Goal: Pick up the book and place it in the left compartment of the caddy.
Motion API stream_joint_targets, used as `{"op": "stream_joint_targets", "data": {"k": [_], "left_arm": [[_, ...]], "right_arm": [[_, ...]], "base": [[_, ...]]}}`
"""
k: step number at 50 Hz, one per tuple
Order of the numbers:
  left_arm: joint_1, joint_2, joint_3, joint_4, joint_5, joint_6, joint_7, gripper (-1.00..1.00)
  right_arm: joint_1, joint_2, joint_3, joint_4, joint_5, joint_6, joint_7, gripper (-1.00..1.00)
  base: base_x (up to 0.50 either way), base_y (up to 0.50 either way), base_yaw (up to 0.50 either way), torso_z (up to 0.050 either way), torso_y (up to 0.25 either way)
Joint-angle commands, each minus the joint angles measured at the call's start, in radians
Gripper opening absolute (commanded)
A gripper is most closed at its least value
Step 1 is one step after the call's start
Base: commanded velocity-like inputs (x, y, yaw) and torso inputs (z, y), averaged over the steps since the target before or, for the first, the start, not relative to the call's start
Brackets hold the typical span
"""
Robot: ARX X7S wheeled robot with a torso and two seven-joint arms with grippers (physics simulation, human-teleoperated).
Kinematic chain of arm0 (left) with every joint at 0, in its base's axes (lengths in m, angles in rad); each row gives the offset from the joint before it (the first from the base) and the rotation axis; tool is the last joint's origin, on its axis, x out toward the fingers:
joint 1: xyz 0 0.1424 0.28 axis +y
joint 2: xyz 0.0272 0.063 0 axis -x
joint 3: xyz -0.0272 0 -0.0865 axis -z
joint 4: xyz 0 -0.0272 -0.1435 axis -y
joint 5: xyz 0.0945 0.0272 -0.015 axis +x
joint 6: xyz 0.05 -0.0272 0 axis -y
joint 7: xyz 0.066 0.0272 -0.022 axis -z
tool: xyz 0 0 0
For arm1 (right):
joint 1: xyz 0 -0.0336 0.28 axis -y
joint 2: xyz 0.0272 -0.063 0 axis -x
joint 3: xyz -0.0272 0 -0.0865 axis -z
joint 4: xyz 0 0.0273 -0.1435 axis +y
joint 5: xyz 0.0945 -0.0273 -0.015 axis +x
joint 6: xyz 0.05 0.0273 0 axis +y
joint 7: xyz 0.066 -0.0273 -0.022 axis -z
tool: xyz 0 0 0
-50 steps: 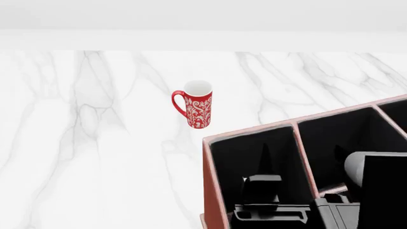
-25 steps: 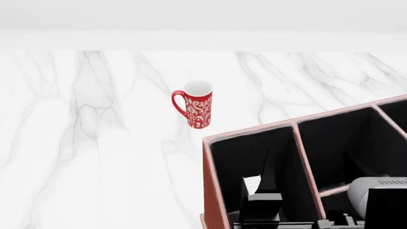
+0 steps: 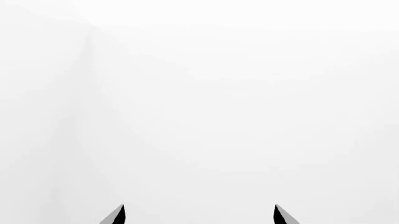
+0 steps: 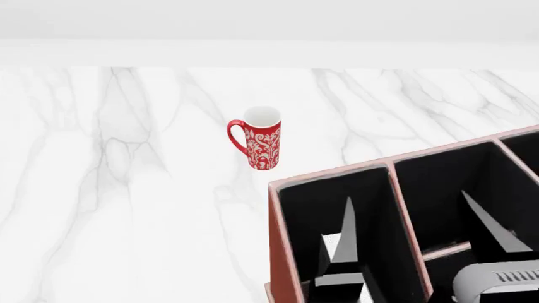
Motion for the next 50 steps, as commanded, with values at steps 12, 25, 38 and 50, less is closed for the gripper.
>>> {"op": "stream_joint_targets", "data": {"k": [12, 25, 38, 50], "left_arm": [[0.017, -0.013, 0.0, -0.002, -0.018, 0.027, -0.015, 1.0], [0.018, -0.025, -0.014, -0.004, -0.058, 0.038, -0.042, 1.0], [0.023, -0.036, -0.048, -0.004, -0.134, 0.056, -0.076, 1.0], [0.02, -0.045, -0.054, -0.012, -0.152, 0.064, -0.095, 1.0]], "right_arm": [[-0.029, 0.076, -0.064, -0.032, -0.124, -0.152, -0.014, 1.0], [0.125, 0.197, -0.358, -0.032, -0.274, -0.322, 0.07, 1.0], [0.356, 0.277, -0.693, -0.032, -0.396, -0.462, 0.15, 1.0], [0.527, 0.309, -0.92, -0.031, -0.497, -0.521, 0.21, 1.0]], "base": [[0.0, 0.0, 0.0, 0.0, 0.0], [0.0, 0.0, 0.0, 0.0, 0.0], [0.0, 0.0, 0.0, 0.0, 0.0], [0.0, 0.0, 0.0, 0.0, 0.0]]}}
